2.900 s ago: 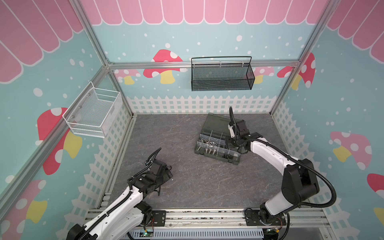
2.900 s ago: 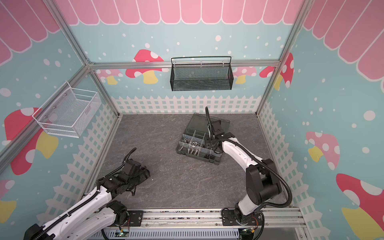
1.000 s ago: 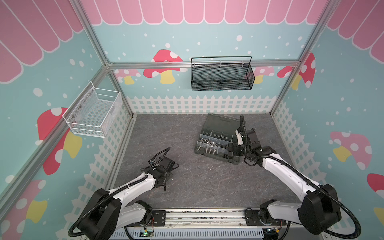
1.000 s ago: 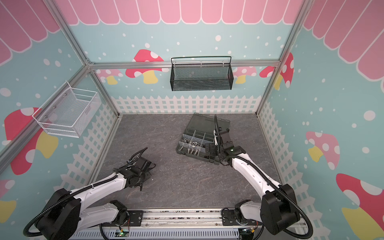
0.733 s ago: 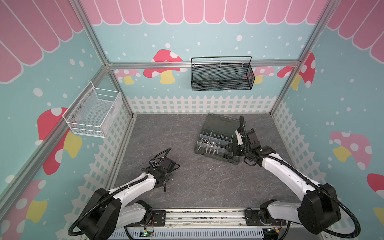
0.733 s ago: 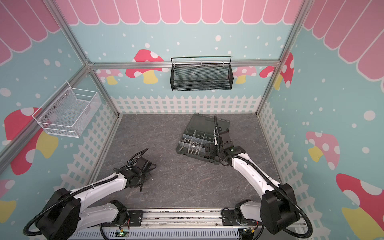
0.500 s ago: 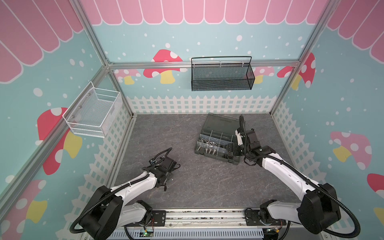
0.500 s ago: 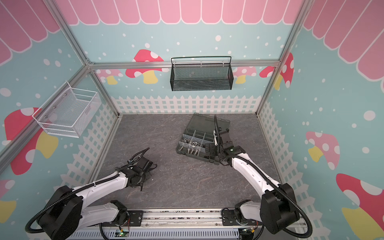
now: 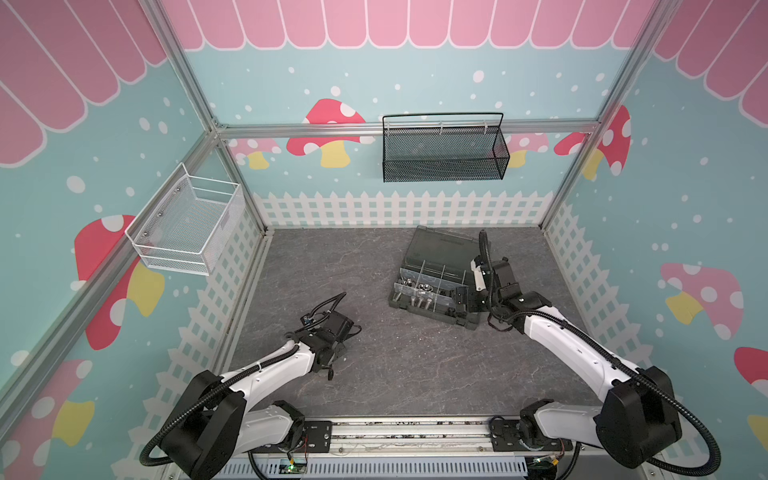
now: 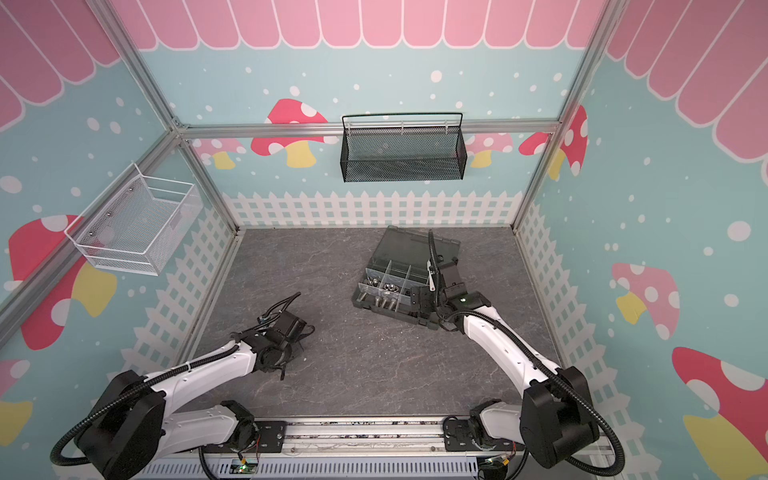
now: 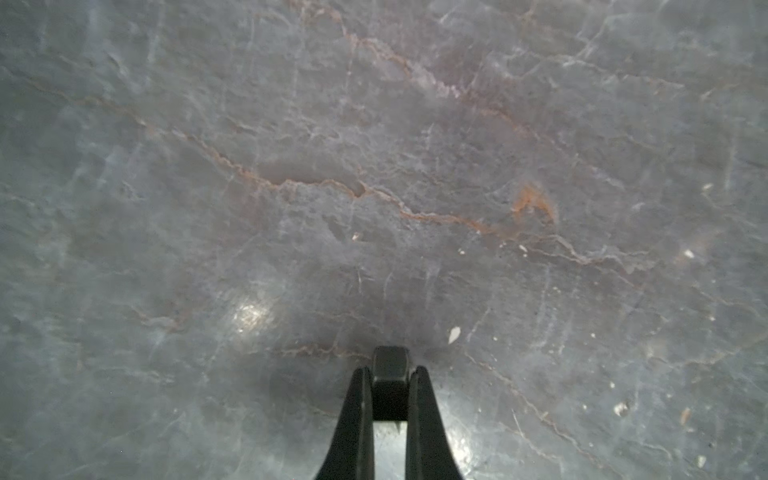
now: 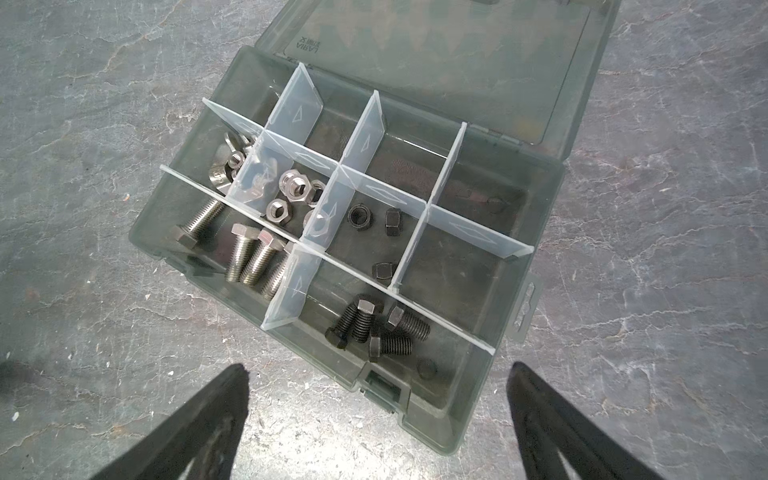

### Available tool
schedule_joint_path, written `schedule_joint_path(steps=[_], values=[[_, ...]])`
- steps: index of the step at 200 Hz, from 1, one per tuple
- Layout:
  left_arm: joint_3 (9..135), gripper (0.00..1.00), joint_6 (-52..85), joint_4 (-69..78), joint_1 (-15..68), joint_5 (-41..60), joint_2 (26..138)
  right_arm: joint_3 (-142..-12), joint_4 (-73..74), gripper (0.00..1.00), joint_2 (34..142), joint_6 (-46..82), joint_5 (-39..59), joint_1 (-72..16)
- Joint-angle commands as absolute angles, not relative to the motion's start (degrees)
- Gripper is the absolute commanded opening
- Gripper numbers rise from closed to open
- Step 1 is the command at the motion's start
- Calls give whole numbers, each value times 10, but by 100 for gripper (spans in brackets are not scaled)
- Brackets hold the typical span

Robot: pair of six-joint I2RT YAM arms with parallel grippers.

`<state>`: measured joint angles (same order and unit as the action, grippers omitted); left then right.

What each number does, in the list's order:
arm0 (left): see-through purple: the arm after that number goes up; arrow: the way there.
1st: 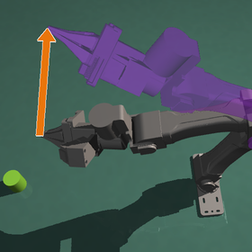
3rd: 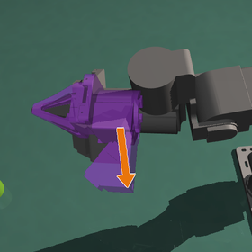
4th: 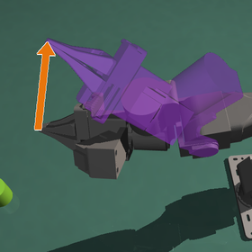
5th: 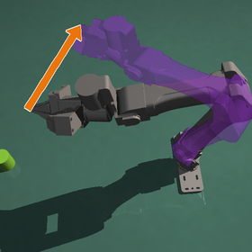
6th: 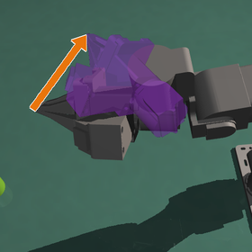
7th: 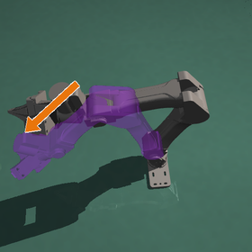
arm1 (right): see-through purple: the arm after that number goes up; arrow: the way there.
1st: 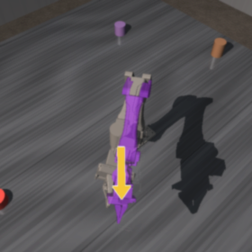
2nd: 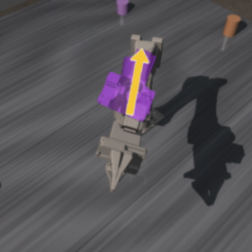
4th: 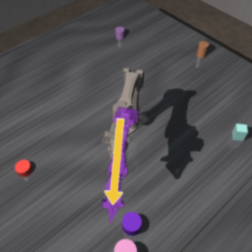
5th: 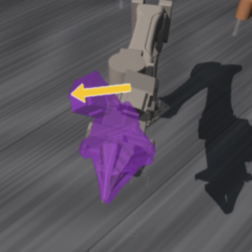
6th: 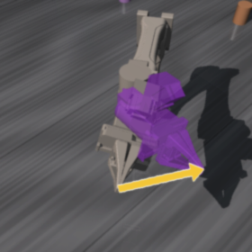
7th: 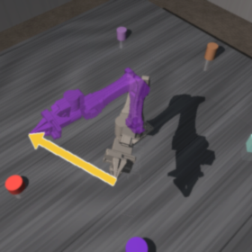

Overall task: Sort the screws and nuts into containers
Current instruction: 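Carry the black nut with the left gripper over the black-nut compartment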

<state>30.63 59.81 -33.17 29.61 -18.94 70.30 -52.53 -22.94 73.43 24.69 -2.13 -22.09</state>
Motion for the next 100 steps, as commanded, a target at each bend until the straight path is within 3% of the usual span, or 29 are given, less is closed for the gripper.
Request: schedule_joint_path(steps=[1, 100], values=[[331, 0, 572, -339, 296, -204, 709, -513, -239, 98, 723, 258, -27, -220], [347, 0, 544, -345, 297, -169, 702, -518, -243, 98, 720, 259, -27, -220]])
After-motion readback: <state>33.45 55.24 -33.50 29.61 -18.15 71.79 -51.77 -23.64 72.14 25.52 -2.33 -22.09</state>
